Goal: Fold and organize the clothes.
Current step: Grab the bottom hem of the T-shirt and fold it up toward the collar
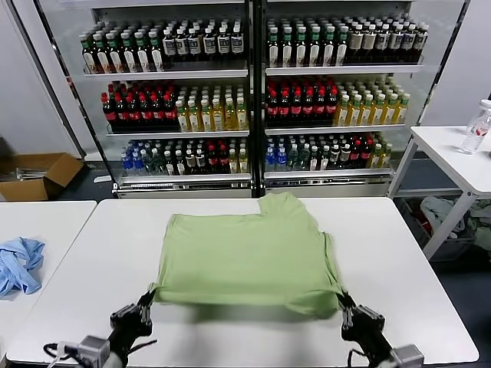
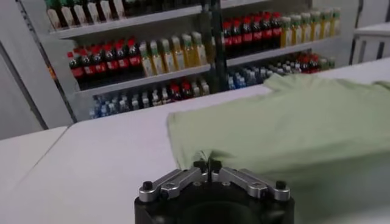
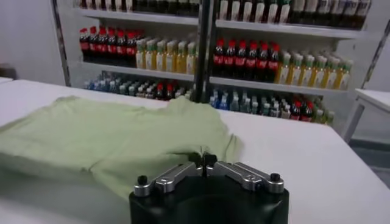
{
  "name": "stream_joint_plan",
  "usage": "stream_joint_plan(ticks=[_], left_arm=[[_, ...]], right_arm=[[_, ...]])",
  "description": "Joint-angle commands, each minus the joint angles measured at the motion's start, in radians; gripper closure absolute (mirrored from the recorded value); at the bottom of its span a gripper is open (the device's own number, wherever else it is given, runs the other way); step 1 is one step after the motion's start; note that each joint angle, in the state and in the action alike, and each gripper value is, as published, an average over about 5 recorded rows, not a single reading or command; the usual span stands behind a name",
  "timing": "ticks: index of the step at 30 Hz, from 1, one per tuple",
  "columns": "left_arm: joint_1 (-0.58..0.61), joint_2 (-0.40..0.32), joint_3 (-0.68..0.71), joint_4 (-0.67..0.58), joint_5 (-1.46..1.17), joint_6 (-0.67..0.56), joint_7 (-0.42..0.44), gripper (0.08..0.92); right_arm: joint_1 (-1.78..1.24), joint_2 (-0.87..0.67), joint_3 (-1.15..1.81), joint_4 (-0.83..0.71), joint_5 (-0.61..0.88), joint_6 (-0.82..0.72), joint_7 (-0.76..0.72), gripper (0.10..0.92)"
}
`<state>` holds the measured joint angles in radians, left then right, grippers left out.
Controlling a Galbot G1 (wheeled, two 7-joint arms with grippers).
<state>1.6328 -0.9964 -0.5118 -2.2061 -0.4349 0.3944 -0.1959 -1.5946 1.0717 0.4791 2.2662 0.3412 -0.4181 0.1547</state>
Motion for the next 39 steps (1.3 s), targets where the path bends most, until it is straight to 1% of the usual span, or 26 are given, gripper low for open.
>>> stream_joint_plan(ticks=[1,7,15,18,20,23,27,30,32,35,37,39], left_arm=[[-0.335,-0.018,0.112,0.247,-0.067,0.015,0.035,0.917],[-0.389,-0.02,0.137,0.291,-0.064,0.034,0.037,0.917],[-0.431,-0.027,0.163,0.336,-0.034,0.038,0.048,0.917],[-0.443,-0.037,0.177,0.37,0.008,0.043,0.045,0.909],[-0.45,-0.048,0.183,0.4,0.031,0.042,0.04,0.876],[-0.46,-0.061,0.18,0.424,0.036,0.031,0.034,0.792],[-0.445,-0.047,0.147,0.385,0.016,0.021,0.028,0.688],[-0.367,-0.002,0.108,0.293,0.002,0.035,0.017,0.601],[-0.285,0.031,0.078,0.217,-0.017,0.054,0.012,0.549],[-0.166,0.058,0.045,0.118,-0.064,0.111,0.011,0.463],[-0.12,0.06,0.044,0.09,-0.073,0.151,0.015,0.402],[-0.114,0.049,0.058,0.109,-0.058,0.169,0.018,0.341]], right_arm=[[0.216,0.007,-0.073,-0.154,0.007,-0.047,0.01,0.916],[0.298,0.026,-0.114,-0.232,0.003,-0.055,0.013,0.916],[0.336,0.025,-0.127,-0.268,0.003,-0.074,0.016,0.916],[0.345,0.034,-0.141,-0.298,-0.02,-0.078,0.028,0.896],[0.338,0.046,-0.148,-0.318,-0.032,-0.061,0.027,0.851],[0.328,0.06,-0.146,-0.324,-0.032,-0.027,0.027,0.765],[0.31,0.05,-0.116,-0.267,-0.021,-0.03,0.045,0.67],[0.235,0.019,-0.069,-0.186,-0.015,-0.042,0.05,0.583],[0.153,0.0,-0.035,-0.136,-0.015,-0.042,0.049,0.505],[0.043,-0.011,0.001,-0.097,-0.017,-0.036,0.048,0.419],[0.006,-0.004,0.005,-0.103,-0.017,-0.031,0.049,0.367],[-0.005,0.012,-0.009,-0.127,-0.014,-0.028,0.055,0.306]])
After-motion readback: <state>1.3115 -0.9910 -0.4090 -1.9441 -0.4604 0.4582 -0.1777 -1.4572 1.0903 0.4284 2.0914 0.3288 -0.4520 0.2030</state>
